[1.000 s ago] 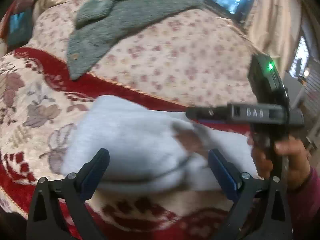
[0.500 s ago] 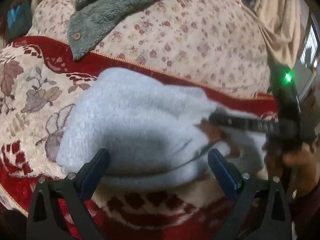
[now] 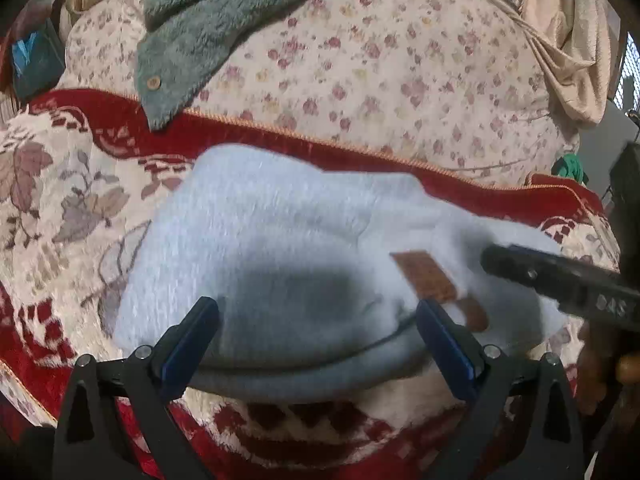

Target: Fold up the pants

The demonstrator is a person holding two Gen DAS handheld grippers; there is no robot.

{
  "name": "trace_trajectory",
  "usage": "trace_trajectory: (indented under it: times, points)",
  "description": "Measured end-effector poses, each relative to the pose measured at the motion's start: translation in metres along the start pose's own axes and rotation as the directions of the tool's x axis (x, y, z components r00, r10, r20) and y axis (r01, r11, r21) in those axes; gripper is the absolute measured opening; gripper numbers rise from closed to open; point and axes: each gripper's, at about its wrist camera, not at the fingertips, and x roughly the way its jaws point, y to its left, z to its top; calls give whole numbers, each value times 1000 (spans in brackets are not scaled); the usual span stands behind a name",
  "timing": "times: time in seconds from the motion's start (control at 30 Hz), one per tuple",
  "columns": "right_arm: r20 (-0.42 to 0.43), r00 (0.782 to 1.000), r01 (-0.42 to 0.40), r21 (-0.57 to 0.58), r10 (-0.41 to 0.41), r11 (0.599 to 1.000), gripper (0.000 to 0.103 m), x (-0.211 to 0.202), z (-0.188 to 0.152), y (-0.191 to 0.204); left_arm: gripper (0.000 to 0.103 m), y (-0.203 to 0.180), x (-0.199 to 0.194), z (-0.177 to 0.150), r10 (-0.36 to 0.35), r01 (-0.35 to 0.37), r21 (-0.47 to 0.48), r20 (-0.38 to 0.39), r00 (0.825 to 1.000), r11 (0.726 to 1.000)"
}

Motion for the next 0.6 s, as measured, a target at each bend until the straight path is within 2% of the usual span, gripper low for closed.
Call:
trace_trajectory:
  times: [0.13, 0.3, 0.43, 0.6]
  points:
    - [43, 999, -19, 62, 16, 998, 75, -20, -9, -4, 99, -11, -7, 6, 10, -10, 25, 29, 1000, 1000]
    - [90, 995, -48, 135, 36, 990, 77, -41, -26, -13, 99, -23, -9, 13, -18, 16, 32, 40, 999, 999]
    - [97, 995, -28, 168, 12, 985, 80, -53, -38, -23, 99, -38, -9, 14, -79, 78, 36, 36, 996, 996]
    - [108, 994, -14, 219, -9, 976, 82, -67, -49, -41, 99, -59, -5, 12, -98, 97, 62, 20, 995, 993]
